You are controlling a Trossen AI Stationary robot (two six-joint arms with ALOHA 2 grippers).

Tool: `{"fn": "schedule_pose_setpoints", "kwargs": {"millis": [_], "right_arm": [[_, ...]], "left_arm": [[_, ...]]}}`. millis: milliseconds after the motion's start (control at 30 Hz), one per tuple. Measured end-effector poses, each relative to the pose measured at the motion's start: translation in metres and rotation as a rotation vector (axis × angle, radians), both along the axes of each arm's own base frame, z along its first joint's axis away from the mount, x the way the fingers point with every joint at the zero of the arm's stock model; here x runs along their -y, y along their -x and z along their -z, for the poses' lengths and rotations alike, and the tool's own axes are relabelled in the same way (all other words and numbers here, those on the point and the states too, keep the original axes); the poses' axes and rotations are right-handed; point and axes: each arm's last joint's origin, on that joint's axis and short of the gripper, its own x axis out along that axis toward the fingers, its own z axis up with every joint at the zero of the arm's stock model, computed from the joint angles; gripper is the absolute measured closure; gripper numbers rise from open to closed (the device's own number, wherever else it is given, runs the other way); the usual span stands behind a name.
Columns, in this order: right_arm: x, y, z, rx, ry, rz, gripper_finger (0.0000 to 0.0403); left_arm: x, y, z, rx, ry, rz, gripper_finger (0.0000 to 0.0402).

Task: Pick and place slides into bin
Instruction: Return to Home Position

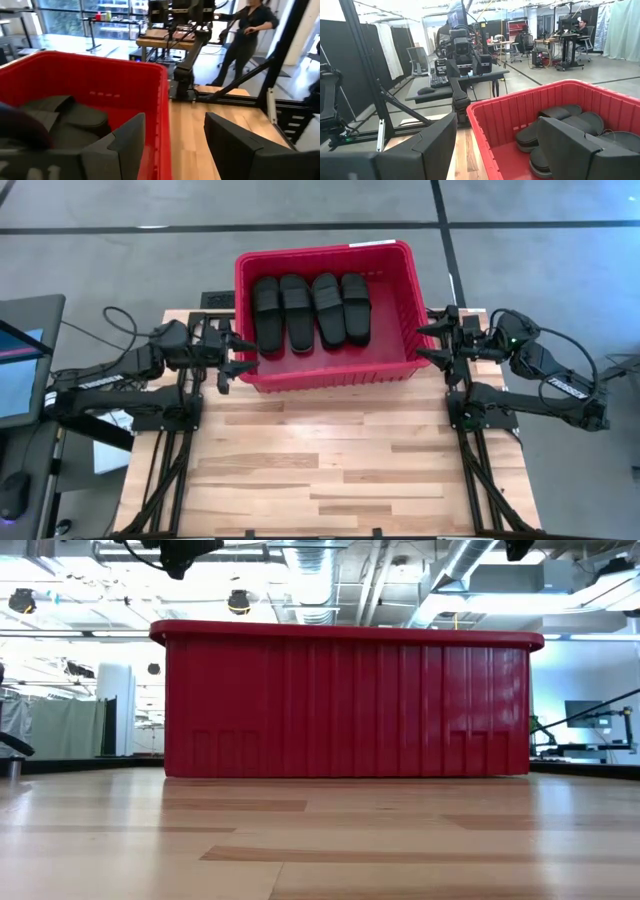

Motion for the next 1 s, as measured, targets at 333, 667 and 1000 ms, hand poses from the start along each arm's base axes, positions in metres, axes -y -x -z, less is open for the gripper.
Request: {"fn": "schedule_pose_setpoints", "kwargs": {"millis": [333, 667, 1000], "right_arm": [[0.0, 0.0, 0.0, 0.0, 0.001, 0.0, 0.0143], [-0.001, 0.005, 0.005, -0.04, -0.107, 0.013, 0.0143], [-0.014, 0.044, 0.022, -0.028, -0.021, 0.137, 0.0143]], "left_arm": [[-0.001, 0.0, 0.001, -0.009, 0.014, -0.021, 0.0209], [0.007, 0.013, 0.004, -0.05, 0.064, 0.096, 0.0209], [0.015, 0.044, 0.026, 0.008, 0.072, 0.077, 0.0209]]}}
